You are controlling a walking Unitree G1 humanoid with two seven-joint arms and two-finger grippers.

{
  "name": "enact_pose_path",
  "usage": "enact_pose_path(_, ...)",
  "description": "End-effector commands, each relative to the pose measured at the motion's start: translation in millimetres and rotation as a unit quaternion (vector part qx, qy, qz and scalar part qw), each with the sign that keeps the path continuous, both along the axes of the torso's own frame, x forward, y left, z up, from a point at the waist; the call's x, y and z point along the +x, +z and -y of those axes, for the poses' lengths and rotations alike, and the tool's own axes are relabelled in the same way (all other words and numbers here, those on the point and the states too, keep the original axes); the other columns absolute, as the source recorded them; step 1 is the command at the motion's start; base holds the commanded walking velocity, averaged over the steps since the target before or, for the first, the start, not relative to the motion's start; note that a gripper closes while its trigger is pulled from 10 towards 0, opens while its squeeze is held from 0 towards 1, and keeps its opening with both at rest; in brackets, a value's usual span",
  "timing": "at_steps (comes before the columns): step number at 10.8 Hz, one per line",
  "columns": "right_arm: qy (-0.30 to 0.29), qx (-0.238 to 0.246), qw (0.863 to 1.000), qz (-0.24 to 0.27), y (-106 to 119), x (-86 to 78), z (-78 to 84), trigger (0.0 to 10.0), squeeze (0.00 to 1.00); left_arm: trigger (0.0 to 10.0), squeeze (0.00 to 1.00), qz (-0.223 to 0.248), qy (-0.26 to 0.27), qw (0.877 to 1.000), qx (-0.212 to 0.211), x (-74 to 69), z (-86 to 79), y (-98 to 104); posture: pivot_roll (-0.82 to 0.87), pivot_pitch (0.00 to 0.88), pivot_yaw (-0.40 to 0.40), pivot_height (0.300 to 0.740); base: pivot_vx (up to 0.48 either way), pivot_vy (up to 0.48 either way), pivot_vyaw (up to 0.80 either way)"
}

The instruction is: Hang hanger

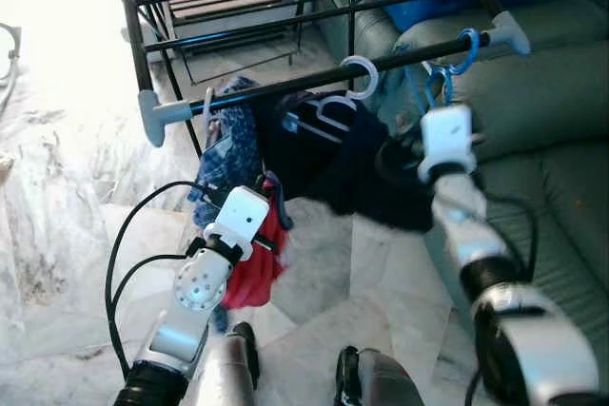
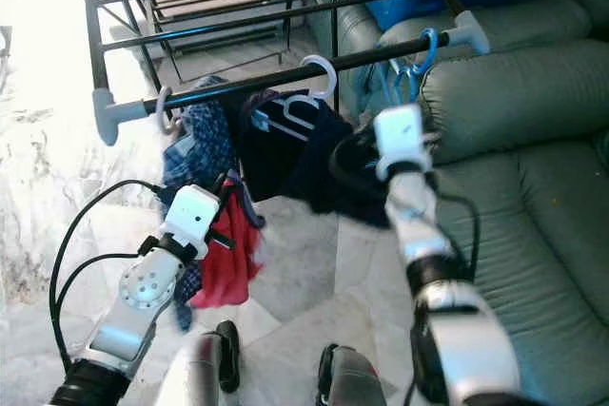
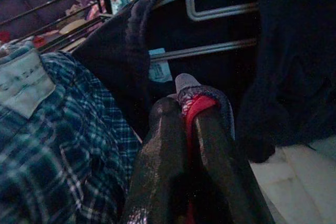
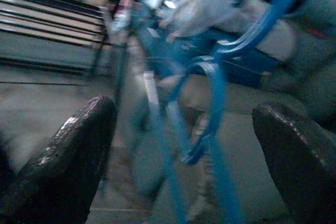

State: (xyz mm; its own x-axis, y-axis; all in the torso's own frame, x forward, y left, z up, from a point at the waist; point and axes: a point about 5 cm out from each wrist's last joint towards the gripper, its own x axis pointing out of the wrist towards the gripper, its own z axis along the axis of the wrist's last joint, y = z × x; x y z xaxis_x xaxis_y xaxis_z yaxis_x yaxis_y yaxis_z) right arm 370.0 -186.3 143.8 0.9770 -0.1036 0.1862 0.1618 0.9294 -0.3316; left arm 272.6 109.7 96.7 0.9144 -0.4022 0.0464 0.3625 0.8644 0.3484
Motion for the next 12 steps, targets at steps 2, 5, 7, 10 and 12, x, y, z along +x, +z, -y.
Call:
enact_pose_path(2, -0.029, -0.003, 0.999, -0.025, -5, 2.6, 10.0, 10.0, 0.00, 10.0, 0.00, 0.004, -0.004, 1.000, 0.003, -4.1, -1.7, 5, 0.10, 0.265, -0.007, 0.740, 0.000, 0.000, 0.00)
enact_pose_path(5, -0.032, 0.006, 0.994, -0.106, -17, 5.3, 27.0, 3.2, 0.00, 10.0, 0.00, -0.010, -0.009, 1.000, 0.007, -11.6, -0.7, 4, 0.11, 0.305, -0.010, 0.740, 0.000, 0.000, 0.00)
enact_pose_path(7, -0.015, -0.002, 0.992, -0.127, -8, 10.5, 35.4, 0.0, 0.00, 10.0, 0.00, -0.019, -0.008, 1.000, 0.011, -15.5, -1.7, 1, 0.11, 0.312, -0.014, 0.740, 0.000, 0.000, 0.00)
enact_pose_path(10, -0.004, -0.005, 0.990, -0.138, -3, 12.0, 45.4, 0.0, 0.00, 10.0, 0.00, -0.027, -0.007, 0.999, 0.014, -13.2, 2.9, 0, 0.10, 0.303, -0.024, 0.740, 0.000, 0.000, 0.00)
enact_pose_path(12, 0.003, -0.007, 0.991, -0.135, 9, 15.7, 50.7, 0.0, 0.00, 10.0, 0.00, -0.031, -0.010, 0.999, 0.020, -11.8, 2.9, -2, 0.09, 0.296, -0.030, 0.740, 0.000, 0.000, 0.00)
